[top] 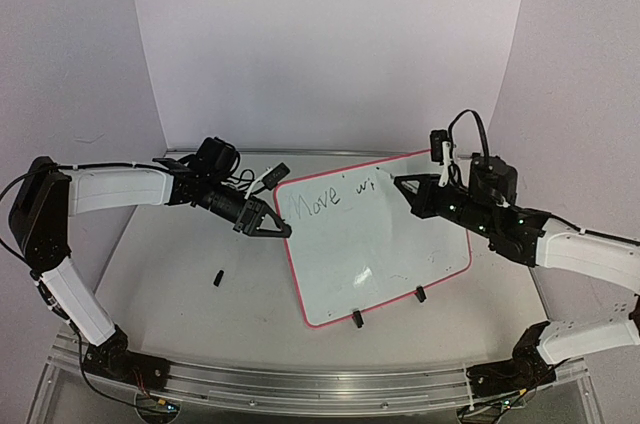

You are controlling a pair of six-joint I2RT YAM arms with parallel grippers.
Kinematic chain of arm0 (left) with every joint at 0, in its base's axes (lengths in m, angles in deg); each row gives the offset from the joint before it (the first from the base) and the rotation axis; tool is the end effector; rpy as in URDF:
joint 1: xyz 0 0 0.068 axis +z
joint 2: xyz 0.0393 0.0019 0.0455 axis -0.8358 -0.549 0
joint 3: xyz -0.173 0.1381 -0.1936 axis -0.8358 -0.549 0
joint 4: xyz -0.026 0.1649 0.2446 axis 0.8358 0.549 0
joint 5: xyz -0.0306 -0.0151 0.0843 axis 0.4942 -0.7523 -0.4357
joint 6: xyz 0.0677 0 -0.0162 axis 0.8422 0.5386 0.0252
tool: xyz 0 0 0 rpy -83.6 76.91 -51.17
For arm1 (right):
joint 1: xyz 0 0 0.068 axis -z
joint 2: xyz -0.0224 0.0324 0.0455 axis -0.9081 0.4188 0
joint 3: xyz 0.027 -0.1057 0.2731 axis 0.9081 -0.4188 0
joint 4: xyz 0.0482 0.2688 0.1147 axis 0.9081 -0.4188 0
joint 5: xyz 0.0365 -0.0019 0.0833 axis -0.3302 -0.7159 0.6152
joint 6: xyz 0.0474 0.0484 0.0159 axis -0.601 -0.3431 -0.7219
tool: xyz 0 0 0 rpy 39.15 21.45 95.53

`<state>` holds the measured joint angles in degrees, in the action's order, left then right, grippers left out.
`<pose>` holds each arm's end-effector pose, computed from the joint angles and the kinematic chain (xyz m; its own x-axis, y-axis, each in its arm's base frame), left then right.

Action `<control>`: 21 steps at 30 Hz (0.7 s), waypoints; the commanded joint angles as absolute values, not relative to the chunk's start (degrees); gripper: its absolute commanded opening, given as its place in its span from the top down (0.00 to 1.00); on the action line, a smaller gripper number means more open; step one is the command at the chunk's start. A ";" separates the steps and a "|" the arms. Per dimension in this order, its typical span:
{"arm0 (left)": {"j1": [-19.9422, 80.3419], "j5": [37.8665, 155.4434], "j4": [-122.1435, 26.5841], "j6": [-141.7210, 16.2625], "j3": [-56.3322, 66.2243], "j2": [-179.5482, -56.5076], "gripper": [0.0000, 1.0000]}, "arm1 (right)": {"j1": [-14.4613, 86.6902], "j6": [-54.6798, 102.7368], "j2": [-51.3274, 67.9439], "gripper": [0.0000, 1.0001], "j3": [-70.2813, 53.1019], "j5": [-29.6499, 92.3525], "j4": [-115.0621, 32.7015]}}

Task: Write a sentence on the whiteboard

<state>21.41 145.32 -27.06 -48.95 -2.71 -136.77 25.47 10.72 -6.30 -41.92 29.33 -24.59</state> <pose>0.2869 -0.2612 0.2333 -0.5789 0.4355 -0.6894 0.7935 0.1064 -0.5992 0.2398 0.2067 0.2965 -0.3473 0.1564 -0.9246 -0.6301 0.6913 0.3536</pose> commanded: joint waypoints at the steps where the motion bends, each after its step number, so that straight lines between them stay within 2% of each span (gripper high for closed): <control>1: 20.14 145.61 -25.79 -45.08 -1.04 -135.76 1.00 | 25.77 11.34 -7.24 1.00 -43.13 26.98 -25.54; 21: 20.05 145.55 -25.73 -45.08 -1.04 -136.03 1.00 | 25.76 12.84 -3.40 1.00 -42.42 28.27 -25.03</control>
